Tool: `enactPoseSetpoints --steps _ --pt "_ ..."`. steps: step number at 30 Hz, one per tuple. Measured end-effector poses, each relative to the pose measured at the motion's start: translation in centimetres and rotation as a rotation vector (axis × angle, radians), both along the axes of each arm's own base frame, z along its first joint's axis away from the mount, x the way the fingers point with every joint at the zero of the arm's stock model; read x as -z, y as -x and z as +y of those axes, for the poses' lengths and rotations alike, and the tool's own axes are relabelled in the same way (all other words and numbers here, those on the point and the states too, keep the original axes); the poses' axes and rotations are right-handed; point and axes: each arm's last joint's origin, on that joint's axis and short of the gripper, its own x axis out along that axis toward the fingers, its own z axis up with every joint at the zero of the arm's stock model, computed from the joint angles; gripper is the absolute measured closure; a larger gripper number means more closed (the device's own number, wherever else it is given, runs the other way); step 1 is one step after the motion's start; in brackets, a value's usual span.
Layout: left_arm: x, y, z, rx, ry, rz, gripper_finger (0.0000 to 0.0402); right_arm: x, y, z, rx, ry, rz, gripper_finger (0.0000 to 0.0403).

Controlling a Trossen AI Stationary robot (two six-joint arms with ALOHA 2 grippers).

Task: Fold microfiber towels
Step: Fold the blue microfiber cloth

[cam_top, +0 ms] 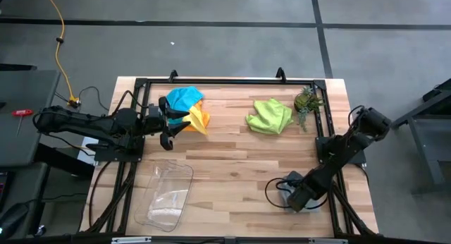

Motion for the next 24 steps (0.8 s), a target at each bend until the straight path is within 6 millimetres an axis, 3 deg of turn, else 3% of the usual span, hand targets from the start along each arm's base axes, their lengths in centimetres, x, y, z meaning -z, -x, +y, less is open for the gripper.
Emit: enactPoseSetpoints --steps 6,12,17,24 --pt "0.0 0.0 0.0 0.0 0.0 0.001 0.0238 -4.0 0.6 -0.8 -0.01 -0.056 -0.157 0.0403" --pt "0.1 0.0 0.0 -0.001 -0.013 0.012 0.0238 -7.5 0.2 -3.8 0.085 -0.026 -0.418 0.0403" --pt "0.1 0.0 0.0 -0.001 -0.014 0.012 0.0238 -9.0 -1.9 -7.2 0.152 0.107 -0.621 0.0403" --pt "0.0 0.0 0.0 0.012 0.1 -0.039 0.0238 -10.1 -6.9 -11.3 0.085 0.238 -0.904 0.0403"
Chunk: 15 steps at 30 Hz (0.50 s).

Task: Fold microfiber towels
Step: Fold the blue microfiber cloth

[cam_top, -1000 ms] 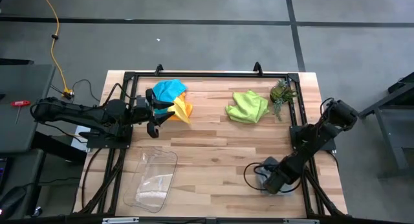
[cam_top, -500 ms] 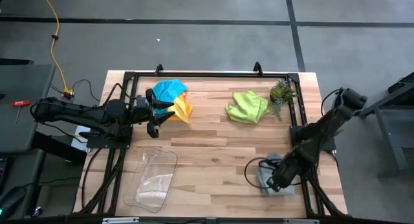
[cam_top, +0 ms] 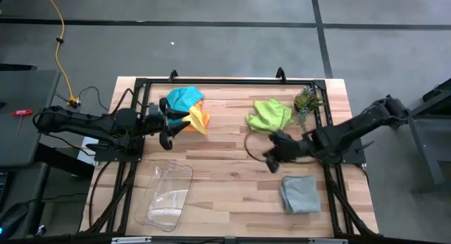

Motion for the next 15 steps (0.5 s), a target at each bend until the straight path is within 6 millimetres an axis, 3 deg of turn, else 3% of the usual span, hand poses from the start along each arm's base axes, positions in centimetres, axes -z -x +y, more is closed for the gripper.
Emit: enactPoseSetpoints --steps 9,15 --pt "-0.1 0.0 0.0 0.015 0.023 -0.019 0.0238 -0.6 -5.8 -4.9 -0.071 0.179 -0.322 0.0403" --pt "-0.2 0.0 0.0 0.008 -0.042 0.006 0.0238 -3.5 -6.4 -8.1 -0.013 0.338 -0.594 0.0403"
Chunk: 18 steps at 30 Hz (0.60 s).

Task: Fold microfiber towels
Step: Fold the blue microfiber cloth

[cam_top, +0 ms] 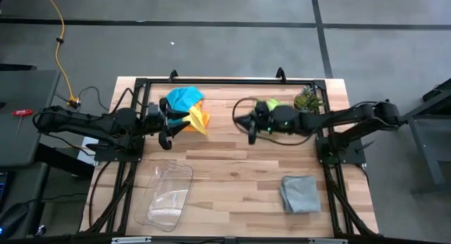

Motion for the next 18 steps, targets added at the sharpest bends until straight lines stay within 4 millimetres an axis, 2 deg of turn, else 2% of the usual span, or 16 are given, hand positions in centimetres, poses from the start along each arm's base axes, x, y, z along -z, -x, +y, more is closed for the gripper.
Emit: enactPoseSetpoints --steps 5,9,18 --pt "-1.3 0.1 0.0 -0.005 -0.045 -0.001 0.0238 -2.7 1.5 -1.6 -0.059 0.079 -0.139 0.0403" --pt "-1.6 0.1 0.0 0.006 -0.048 0.006 0.0238 -4.1 2.5 -1.8 -0.188 0.13 -0.204 0.0403" --pt "-1.3 0.0 0.0 0.006 -0.062 0.046 0.0238 -3.9 2.6 -1.6 -0.252 0.265 -0.177 0.0403"
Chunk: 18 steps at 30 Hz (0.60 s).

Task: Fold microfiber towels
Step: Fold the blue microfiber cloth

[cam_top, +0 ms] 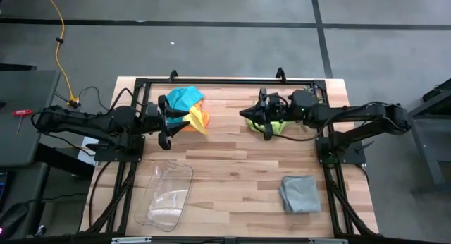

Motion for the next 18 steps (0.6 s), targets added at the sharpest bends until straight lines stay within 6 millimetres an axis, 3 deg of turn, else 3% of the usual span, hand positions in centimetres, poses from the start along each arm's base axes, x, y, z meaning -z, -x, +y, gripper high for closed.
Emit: enactPoseSetpoints --steps 7,12,18 --pt "0.0 -0.2 0.4 -0.137 0.097 0.056 0.0238 0.0 0.0 0.0 0.004 -0.002 0.003 0.0403" --pt "-0.1 -0.4 1.5 -0.296 0.185 0.398 0.0228 0.2 0.0 -0.1 0.02 -0.006 0.018 0.0403" --pt "2.9 -0.8 2.9 -0.399 0.39 0.755 0.0189 0.5 -0.1 -0.1 0.021 -0.01 0.049 0.0403"
